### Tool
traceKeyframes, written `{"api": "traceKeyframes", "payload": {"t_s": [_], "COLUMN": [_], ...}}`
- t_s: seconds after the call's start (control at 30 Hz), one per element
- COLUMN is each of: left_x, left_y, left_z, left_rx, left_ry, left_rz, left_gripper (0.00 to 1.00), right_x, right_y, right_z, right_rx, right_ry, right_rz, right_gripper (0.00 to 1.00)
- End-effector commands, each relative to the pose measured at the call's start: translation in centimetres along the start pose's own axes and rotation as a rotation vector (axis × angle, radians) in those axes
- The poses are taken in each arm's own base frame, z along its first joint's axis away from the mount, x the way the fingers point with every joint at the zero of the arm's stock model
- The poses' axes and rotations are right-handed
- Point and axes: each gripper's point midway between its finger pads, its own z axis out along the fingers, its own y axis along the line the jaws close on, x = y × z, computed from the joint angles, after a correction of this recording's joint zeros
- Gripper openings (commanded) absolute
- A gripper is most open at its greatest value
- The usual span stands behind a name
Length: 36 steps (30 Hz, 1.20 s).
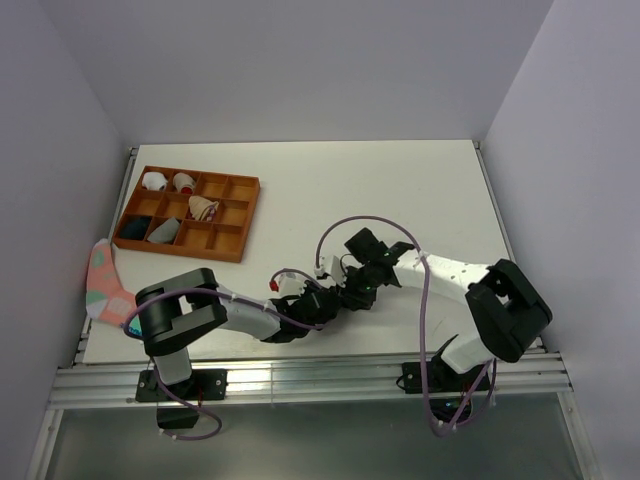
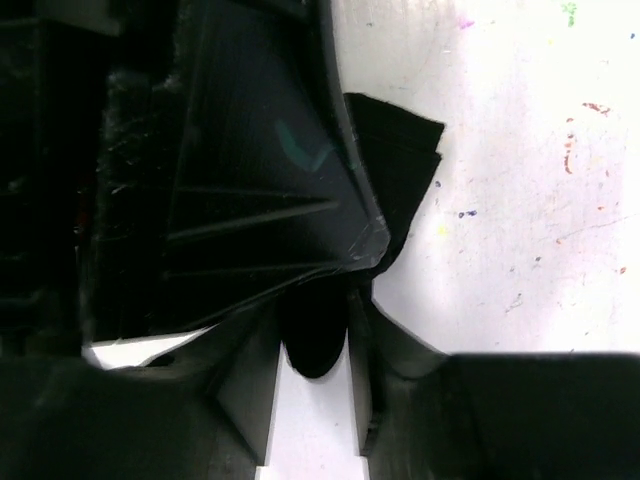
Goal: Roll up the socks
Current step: Pick up the sock at the center of the board, then place the sock in the storage box.
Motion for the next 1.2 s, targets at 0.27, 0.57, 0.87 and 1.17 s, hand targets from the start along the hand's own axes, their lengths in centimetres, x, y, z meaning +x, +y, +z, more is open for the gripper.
{"api": "traceKeyframes", "payload": {"t_s": [0.27, 0.57, 0.87, 1.17], "left_x": [-1.9, -3.3, -8.5, -21.6], "left_y": [2.0, -0.8, -7.6, -13.8], "left_z": [0.4, 0.3, -3.2, -5.9], "left_rx": [-0.044, 0.048, 0.163, 0.18], "left_ry": [-0.043, 0.003, -0.061, -0.241], "left_rz": [0.138, 0.221, 0.33, 0.394], "left_gripper": [0.0, 0.0, 0.0, 0.0], "right_x": [-1.6, -0.3, 1.6, 1.2], "right_y": [0.5, -1.8, -4.8, -6.1], "right_z": [-4.4, -8.6, -10.6, -10.9], "right_rx": [0.022, 0.172, 0.222, 0.23], "right_ry": [-0.096, -0.124, -0.148, -0.174], "right_rz": [0.023, 0.062, 0.194, 0.226], "right_gripper": [0.57, 0.59, 0.59, 0.58]}}
